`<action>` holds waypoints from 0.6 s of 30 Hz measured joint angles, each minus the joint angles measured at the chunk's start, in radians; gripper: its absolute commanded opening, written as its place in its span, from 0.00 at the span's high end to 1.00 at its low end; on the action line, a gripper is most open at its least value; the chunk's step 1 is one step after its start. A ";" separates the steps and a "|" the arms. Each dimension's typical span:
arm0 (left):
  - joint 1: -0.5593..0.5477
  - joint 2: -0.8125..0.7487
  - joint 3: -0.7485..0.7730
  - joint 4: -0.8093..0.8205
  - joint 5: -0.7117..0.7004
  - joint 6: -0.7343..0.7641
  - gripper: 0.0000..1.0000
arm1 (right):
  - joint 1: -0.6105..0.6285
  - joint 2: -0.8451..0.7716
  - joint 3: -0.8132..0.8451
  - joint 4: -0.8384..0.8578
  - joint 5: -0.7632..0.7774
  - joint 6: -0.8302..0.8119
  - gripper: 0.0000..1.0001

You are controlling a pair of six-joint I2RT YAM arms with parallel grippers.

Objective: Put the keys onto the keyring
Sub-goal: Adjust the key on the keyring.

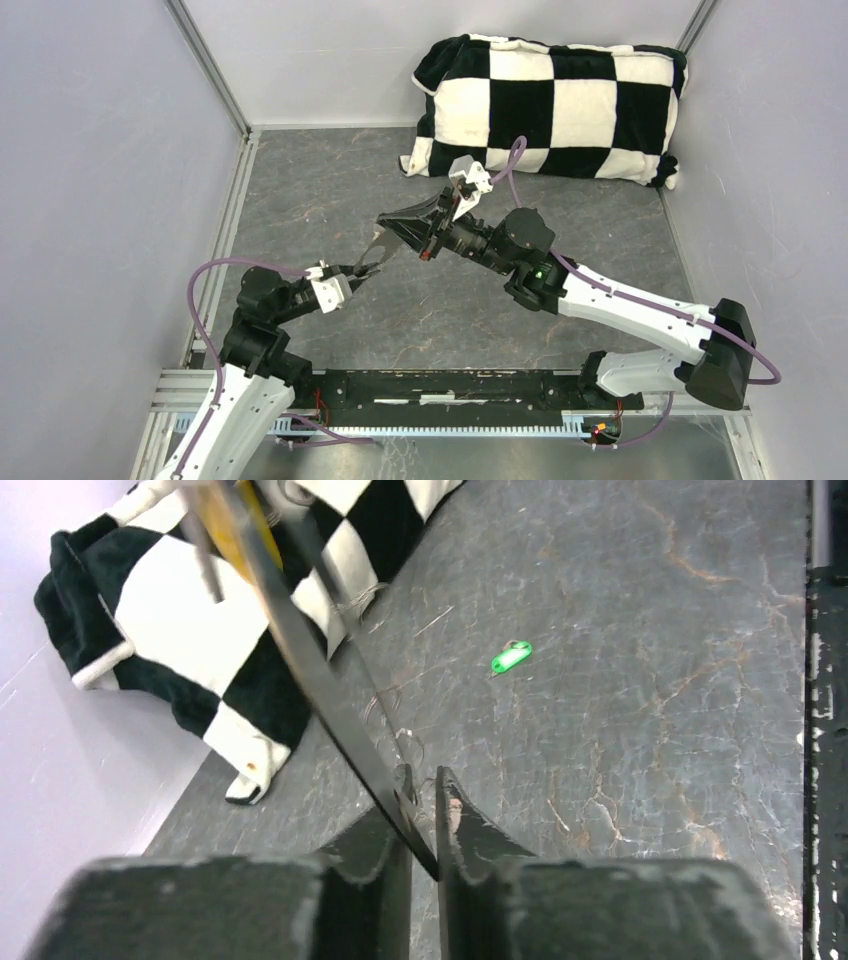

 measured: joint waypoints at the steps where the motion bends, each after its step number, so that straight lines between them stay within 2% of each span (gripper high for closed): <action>1: 0.004 0.001 0.002 -0.014 -0.021 0.011 0.97 | 0.002 -0.009 -0.006 0.000 -0.002 0.000 1.00; 3: 0.007 0.006 0.011 -0.044 -0.054 0.057 0.98 | 0.010 -0.032 -0.021 -0.007 -0.012 0.000 0.98; 7: -0.005 0.021 0.029 -0.122 -0.036 0.196 0.98 | 0.007 -0.066 -0.029 -0.013 -0.016 0.003 0.78; 11: -0.005 0.052 0.061 -0.182 -0.027 0.410 0.98 | 0.006 -0.128 -0.039 -0.097 -0.034 0.006 0.60; 14: -0.005 0.079 0.095 -0.240 -0.013 0.611 0.98 | 0.005 -0.177 -0.039 -0.210 -0.047 -0.003 0.24; 15: -0.005 0.085 0.103 -0.254 -0.006 0.674 0.98 | 0.004 -0.191 -0.038 -0.253 -0.050 -0.007 0.03; 18: -0.005 0.085 0.112 -0.287 0.026 0.916 0.96 | -0.006 -0.224 -0.037 -0.372 -0.050 -0.032 0.02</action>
